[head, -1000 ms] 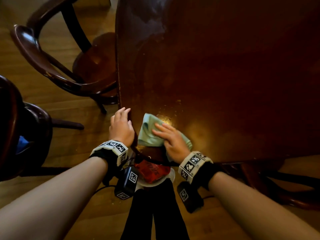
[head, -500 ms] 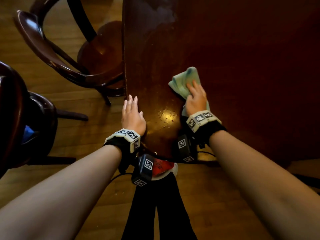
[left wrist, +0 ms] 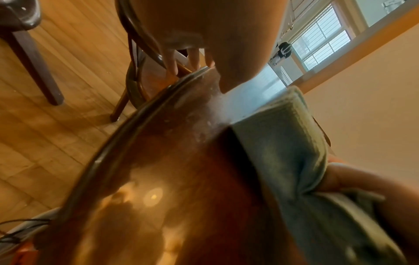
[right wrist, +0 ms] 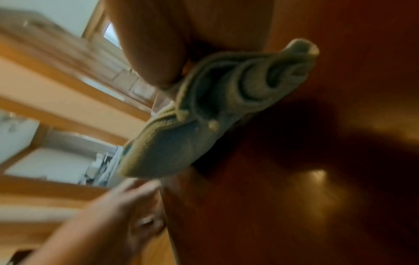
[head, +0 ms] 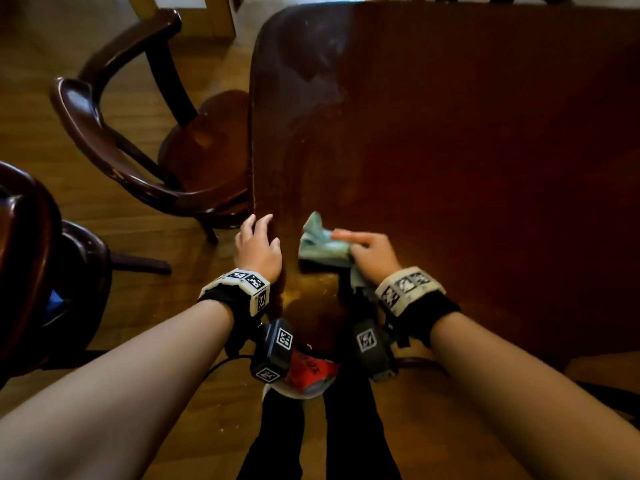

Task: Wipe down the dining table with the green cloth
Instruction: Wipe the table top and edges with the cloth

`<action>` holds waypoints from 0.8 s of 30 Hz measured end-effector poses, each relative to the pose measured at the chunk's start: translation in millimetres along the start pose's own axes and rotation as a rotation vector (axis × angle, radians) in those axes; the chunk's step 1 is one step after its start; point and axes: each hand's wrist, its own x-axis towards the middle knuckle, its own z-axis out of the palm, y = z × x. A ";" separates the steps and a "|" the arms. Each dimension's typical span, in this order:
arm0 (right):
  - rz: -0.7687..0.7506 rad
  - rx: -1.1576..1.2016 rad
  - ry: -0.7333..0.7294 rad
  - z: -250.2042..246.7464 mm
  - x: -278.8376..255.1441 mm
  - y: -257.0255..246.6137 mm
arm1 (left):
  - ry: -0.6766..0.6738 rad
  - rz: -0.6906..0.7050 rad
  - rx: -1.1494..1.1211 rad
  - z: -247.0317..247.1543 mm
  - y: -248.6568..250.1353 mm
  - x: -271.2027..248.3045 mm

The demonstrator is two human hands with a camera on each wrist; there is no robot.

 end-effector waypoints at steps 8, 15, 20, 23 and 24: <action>0.026 0.074 0.609 -101.0 176.8 -55.5 | 0.065 -0.230 0.036 -1.4 49.8 85.9; 0.096 -0.499 0.428 -124.3 300.8 -71.6 | 0.221 -0.267 0.105 0.1 94.8 169.5; 0.042 -0.600 0.349 -106.5 368.2 -112.4 | 0.269 -0.271 0.094 -5.3 112.7 220.3; 0.034 -0.603 0.370 -94.7 407.3 -134.6 | 0.308 -0.242 0.064 -5.2 116.1 241.5; 0.024 -0.604 0.385 -89.2 420.1 -140.7 | 0.322 -0.242 0.062 -3.6 115.1 245.7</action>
